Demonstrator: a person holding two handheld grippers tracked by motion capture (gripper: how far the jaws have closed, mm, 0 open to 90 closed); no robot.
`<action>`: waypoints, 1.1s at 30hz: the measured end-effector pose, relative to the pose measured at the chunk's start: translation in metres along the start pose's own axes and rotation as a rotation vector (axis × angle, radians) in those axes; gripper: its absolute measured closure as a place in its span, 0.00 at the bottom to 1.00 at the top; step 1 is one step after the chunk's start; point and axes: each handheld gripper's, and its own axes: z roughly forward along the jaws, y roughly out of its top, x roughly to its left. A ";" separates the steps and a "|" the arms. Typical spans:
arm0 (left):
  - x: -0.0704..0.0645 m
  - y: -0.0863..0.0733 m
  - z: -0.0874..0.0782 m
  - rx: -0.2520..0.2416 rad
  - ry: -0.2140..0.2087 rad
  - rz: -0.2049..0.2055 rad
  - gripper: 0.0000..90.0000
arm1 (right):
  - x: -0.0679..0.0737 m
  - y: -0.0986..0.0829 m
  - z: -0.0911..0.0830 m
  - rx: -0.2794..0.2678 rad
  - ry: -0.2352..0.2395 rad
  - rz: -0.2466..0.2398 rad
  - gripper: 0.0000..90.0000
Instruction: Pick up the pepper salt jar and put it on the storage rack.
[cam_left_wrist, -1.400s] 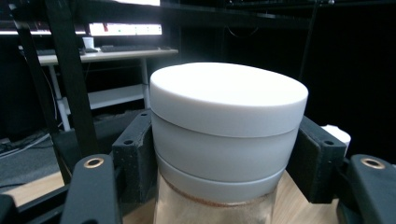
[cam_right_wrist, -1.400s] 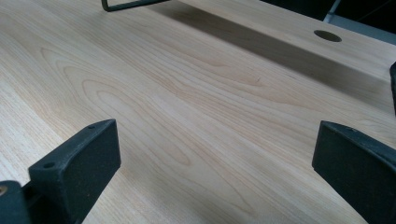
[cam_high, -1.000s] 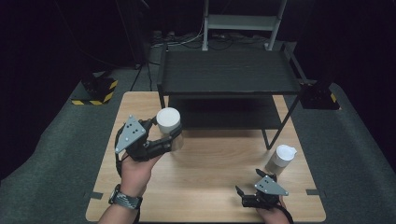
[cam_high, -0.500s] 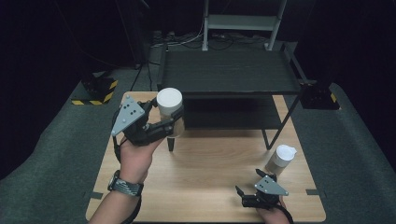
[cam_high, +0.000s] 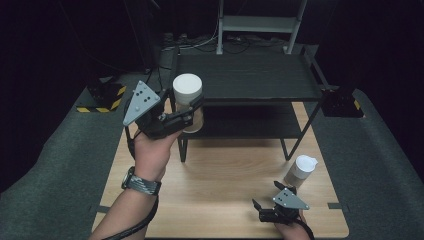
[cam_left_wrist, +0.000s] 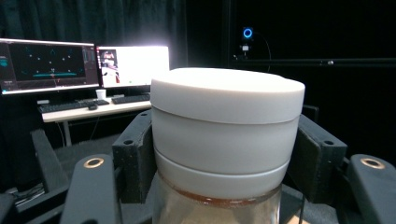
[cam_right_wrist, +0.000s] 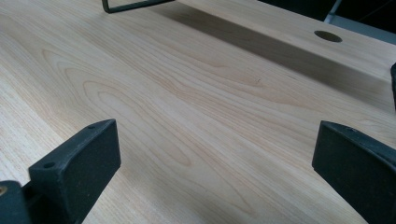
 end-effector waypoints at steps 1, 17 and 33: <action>0.000 0.002 0.002 -0.005 0.001 -0.002 0.38 | 0.000 0.000 0.000 0.000 0.000 0.000 0.00; 0.001 0.020 0.033 -0.015 0.031 0.002 0.38 | -0.001 -0.001 0.000 -0.007 0.000 0.007 0.00; -0.001 0.021 0.062 -0.018 0.047 0.004 0.38 | -0.001 -0.002 -0.001 -0.012 0.003 0.013 0.00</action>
